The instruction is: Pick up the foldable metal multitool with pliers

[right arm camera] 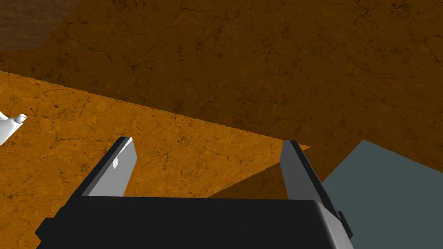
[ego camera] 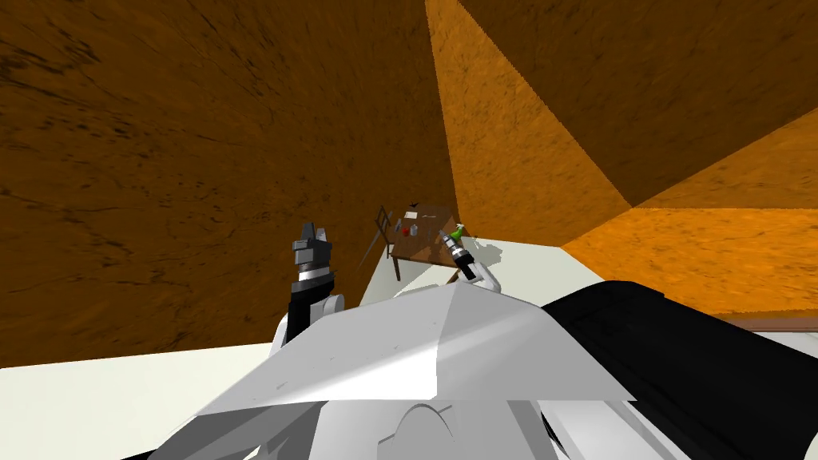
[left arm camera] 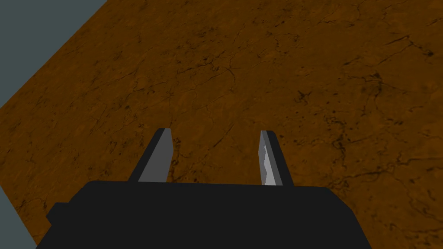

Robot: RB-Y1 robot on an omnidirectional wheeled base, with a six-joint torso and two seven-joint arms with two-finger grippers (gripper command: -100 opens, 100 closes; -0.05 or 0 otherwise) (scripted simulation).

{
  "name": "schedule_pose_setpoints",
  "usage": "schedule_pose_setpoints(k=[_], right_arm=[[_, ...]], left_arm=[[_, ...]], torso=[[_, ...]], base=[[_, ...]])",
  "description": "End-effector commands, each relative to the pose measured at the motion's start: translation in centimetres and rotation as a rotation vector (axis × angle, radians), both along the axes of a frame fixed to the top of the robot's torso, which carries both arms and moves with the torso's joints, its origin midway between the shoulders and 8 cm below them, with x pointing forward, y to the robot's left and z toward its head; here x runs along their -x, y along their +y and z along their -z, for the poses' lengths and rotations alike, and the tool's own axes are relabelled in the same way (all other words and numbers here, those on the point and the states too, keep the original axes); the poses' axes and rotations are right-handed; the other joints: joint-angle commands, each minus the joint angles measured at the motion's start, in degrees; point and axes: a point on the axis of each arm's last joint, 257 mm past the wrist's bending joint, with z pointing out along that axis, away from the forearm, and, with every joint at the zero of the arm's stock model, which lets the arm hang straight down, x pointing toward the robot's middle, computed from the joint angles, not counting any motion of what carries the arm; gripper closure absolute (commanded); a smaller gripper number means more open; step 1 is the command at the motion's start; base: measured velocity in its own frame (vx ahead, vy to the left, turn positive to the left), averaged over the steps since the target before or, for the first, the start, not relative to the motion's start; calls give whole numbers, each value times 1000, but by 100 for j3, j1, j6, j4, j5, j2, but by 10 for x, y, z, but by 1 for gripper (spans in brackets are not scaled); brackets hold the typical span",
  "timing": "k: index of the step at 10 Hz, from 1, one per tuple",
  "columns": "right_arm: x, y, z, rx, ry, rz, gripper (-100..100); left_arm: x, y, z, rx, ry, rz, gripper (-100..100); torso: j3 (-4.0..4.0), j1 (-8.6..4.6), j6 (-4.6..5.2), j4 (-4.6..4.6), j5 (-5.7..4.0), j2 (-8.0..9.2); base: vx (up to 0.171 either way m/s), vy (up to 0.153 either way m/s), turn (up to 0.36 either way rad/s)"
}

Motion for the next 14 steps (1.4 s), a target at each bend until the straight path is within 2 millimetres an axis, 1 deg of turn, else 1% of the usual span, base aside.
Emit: schedule_pose_setpoints(k=[1,2,3,4,5,6,7,8,9,10,11,13,14], right_arm=[[0,-6,8,25,25,17,-100],[-1,-22,26,43,71,54,-100],[-1,-22,27,60,73,53,-100],[-1,-40,44,76,118,94,-100],[-1,-39,45,93,120,93,-100],[1,-58,62,111,165,136,-100],[1,-58,63,125,167,135,-100],[4,-77,79,144,212,180,-100],[4,-77,80,156,213,180,-100],[9,-98,96,173,258,228,-100],[9,-98,96,185,259,227,-100],[19,-136,117,219,325,324,-100],[23,-139,127,238,348,326,-100]], left_arm=[[0,0,0,0,0,0,0],[0,0,0,0,0,0,0],[0,0,0,0,0,0,0],[0,0,0,0,0,0,0],[0,0,0,0,0,0,0],[0,0,0,0,0,0,0],[0,0,0,0,0,0,0],[0,0,0,0,0,0,0],[0,0,0,0,0,0,0],[0,0,0,0,0,0,0],[0,0,0,0,0,0,0],[0,0,0,0,0,0,0],[0,0,0,0,0,0,0]], torso=[[0,0,0,0,0,0],[0,-2,3,0,0,-1],[-1,-1,-1,0,0,-2],[-1,-3,4,-1,0,-2],[-2,-2,0,-1,0,-3],[-1,-3,4,-1,0,-2],[-2,-2,1,-1,0,-4],[-3,-4,4,-1,0,-5],[-3,-4,0,-1,0,-6],[-3,-6,5,-1,-1,-6],[-5,-6,1,-2,-1,-9],[-6,-8,0,-2,-2,-10],[-8,-12,1,-3,-1,-15]], base=[[-2,18,105],[-2,25,260],[-1,16,93],[0,21,183],[1,15,131],[7,22,217],[8,14,106],[9,18,260],[12,7,123],[19,9,220],[18,2,129],[26,-1,322],[28,-12,122]])
